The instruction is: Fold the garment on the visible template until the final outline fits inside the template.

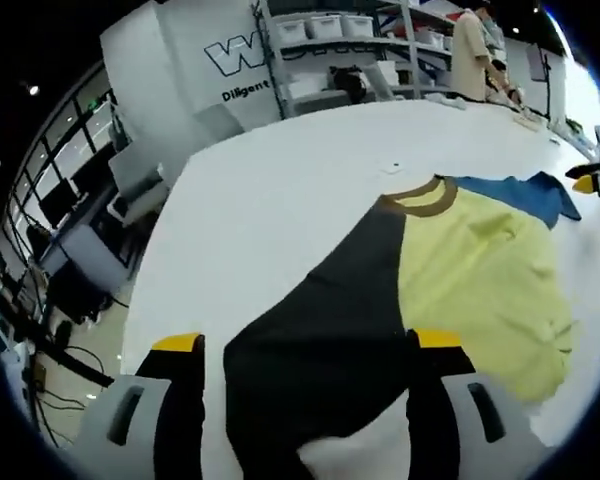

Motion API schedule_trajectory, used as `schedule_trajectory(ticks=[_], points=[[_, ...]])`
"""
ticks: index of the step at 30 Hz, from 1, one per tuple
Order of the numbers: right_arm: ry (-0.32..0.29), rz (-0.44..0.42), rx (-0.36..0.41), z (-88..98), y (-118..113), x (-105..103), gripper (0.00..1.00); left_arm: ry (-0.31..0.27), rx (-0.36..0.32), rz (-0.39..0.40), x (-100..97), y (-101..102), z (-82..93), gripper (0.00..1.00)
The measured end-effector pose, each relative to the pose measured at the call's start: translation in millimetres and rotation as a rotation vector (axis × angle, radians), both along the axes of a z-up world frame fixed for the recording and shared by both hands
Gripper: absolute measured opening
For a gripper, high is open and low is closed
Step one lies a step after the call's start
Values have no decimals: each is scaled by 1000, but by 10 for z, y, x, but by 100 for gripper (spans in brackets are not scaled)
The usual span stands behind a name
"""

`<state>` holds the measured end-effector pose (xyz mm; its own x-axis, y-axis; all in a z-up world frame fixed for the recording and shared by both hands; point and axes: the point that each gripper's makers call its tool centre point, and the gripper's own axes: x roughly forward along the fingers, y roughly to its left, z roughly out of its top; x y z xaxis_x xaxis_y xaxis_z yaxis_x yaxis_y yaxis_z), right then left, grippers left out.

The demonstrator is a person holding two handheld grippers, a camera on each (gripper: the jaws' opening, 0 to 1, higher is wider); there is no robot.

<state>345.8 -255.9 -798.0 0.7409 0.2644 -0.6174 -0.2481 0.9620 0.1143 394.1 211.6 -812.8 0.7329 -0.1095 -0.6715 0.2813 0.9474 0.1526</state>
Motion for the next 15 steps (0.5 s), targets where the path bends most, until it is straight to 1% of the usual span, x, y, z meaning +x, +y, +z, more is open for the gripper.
schedule_trajectory(ticks=[1,3,6,9,11,13,15], points=[[0,11,9,1,64,-26,84,9,-4,-3,-56,-27,-9,83],[3,34,21,0,182,-77,86,2,-11,-16,-114,-80,-8,86],[20,70,38,-22,363,-168,88,-34,-20,-56,-203,-203,10,94],[30,89,51,-53,438,-181,92,-30,-20,-66,-280,-255,-8,95],[38,115,63,-72,529,-221,92,-28,-37,-77,-339,-324,-20,97],[39,132,56,-83,588,-250,92,-23,-58,-89,-390,-403,-25,99],[40,140,52,-90,620,-268,93,-19,-61,-106,-436,-468,-24,99]])
